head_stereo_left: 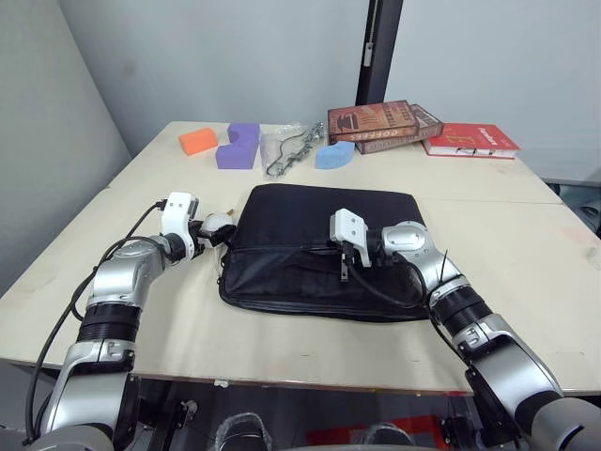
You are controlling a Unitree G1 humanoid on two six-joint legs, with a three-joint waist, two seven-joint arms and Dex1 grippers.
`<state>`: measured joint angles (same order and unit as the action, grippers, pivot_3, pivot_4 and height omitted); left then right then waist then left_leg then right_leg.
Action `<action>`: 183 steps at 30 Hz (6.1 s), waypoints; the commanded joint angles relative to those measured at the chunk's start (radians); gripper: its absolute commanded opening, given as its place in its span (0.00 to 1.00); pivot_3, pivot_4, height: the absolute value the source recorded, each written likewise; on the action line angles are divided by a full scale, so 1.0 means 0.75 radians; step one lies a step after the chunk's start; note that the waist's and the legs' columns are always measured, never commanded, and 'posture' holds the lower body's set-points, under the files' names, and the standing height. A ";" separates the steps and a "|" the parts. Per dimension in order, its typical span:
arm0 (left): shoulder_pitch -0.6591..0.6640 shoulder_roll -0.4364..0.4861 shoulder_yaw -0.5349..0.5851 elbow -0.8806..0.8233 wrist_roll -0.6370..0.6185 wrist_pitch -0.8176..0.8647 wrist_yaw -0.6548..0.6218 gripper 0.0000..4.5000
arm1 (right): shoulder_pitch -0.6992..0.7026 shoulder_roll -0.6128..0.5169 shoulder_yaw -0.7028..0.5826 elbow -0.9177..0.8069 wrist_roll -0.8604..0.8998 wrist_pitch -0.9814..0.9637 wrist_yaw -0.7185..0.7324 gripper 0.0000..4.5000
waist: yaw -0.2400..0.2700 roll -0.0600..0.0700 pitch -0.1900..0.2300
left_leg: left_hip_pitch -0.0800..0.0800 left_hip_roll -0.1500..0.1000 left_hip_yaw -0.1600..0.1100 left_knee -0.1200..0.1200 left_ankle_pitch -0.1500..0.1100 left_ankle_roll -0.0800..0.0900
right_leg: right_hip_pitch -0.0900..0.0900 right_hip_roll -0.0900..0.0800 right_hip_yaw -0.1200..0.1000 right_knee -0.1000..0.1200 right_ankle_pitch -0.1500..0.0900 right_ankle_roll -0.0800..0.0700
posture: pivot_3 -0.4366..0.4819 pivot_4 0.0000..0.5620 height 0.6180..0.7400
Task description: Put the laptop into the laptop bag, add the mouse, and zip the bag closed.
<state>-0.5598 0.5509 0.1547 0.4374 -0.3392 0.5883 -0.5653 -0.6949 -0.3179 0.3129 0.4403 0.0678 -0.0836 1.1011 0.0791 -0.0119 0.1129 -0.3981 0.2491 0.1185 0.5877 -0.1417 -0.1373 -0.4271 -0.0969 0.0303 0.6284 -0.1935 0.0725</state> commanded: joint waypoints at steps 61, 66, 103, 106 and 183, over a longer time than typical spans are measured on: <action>0.550 0.135 -0.741 -0.892 0.027 -0.402 -0.895 0.00 | 0.017 0.100 0.079 0.047 -0.048 0.224 0.053 0.00 | -0.058 0.007 -0.003 | 0.012 0.002 0.009 -0.025 -0.001 -0.004 | 0.000 0.002 0.002 -0.013 -0.004 0.000 | 0.48 0.27 0.95; 0.572 0.092 -0.717 -0.842 0.047 -0.462 -0.859 0.22 | 0.026 0.094 0.076 0.032 -0.047 0.231 0.051 0.00 | -0.055 0.008 -0.004 | 0.018 0.002 0.011 -0.025 -0.001 -0.004 | 0.004 0.002 0.004 -0.013 -0.004 0.000 | 0.48 0.27 0.95; 0.449 0.588 0.044 -0.914 -0.385 -0.022 -0.880 1.00 | 0.012 0.038 -0.213 -0.562 0.366 0.744 0.011 0.06 | -0.045 0.013 0.007 | 0.008 0.007 0.015 -0.035 0.000 -0.010 | -0.013 0.008 0.007 -0.014 -0.005 0.002 | 0.48 0.27 0.95; 0.341 0.522 0.007 -0.853 -0.361 -0.034 -0.828 0.82 | 0.024 -0.013 -0.266 -0.711 0.493 0.899 0.002 0.25 | -0.036 0.012 0.007 | 0.001 0.007 0.014 -0.037 0.001 -0.012 | -0.016 0.008 0.004 -0.018 -0.004 0.003 | 0.48 0.27 0.95; -0.233 -0.316 -0.554 0.476 0.346 -0.789 -0.867 0.00 | 0.786 -0.948 -0.308 -1.298 0.349 0.779 0.219 0.01 | 0.046 0.011 0.002 | 0.019 -0.002 0.011 -0.029 -0.002 -0.003 | 0.012 -0.002 0.005 -0.022 -0.005 0.008 | 0.48 0.27 0.95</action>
<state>-0.7863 0.3042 -0.2003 0.7033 -0.1623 -0.0302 -1.2104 -0.1199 -1.0074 0.1378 -0.5117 0.3164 0.5049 1.2601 0.1140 -0.0037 0.1142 -0.3835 0.2477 0.1274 0.5656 -0.1433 -0.1397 -0.4179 -0.0981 0.0345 0.6113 -0.1970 0.0786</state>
